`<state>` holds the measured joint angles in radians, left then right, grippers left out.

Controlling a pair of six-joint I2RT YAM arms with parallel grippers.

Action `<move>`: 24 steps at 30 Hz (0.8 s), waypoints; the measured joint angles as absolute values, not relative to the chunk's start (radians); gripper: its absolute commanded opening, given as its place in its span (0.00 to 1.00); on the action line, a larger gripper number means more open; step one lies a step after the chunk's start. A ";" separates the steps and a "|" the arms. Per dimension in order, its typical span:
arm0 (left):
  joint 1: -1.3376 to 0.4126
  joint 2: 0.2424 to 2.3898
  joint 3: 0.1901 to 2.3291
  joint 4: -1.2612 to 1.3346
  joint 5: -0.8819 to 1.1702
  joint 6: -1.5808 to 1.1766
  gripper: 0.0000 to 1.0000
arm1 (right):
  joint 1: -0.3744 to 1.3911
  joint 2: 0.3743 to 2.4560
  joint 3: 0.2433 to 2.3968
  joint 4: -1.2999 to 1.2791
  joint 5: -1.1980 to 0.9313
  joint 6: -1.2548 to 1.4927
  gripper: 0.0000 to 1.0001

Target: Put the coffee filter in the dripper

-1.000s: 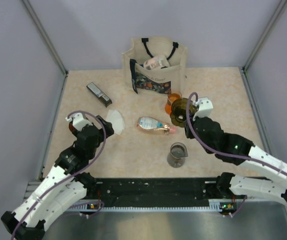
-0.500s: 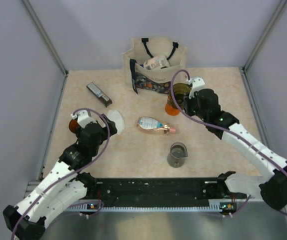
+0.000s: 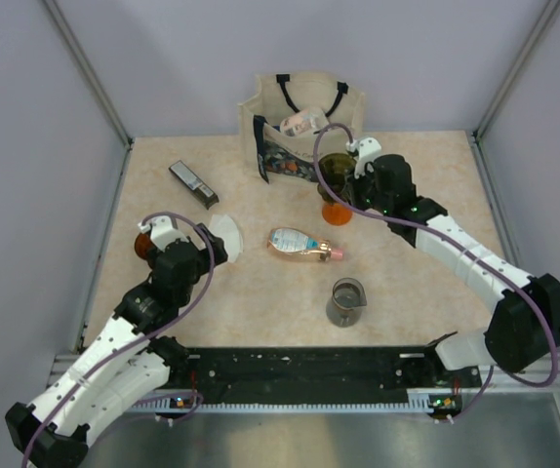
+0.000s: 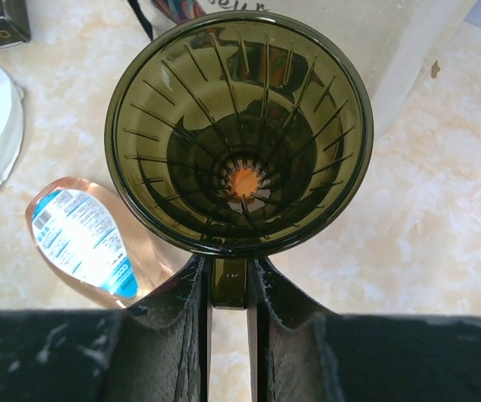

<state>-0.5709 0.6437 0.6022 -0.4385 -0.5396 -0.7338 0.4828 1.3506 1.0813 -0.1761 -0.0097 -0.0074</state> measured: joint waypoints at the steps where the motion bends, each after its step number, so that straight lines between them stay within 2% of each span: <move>1: -0.571 0.643 0.602 -0.439 -0.541 -0.733 0.99 | 0.480 1.367 1.089 -0.171 -0.010 -0.009 0.00; 9: -0.570 0.636 0.602 -0.439 -0.547 -0.729 0.99 | 0.446 1.444 1.135 -0.163 -0.009 -0.007 0.00; 24: -0.570 0.637 0.602 -0.439 -0.546 -0.729 0.99 | 0.406 1.450 1.135 -0.172 -0.063 0.038 0.00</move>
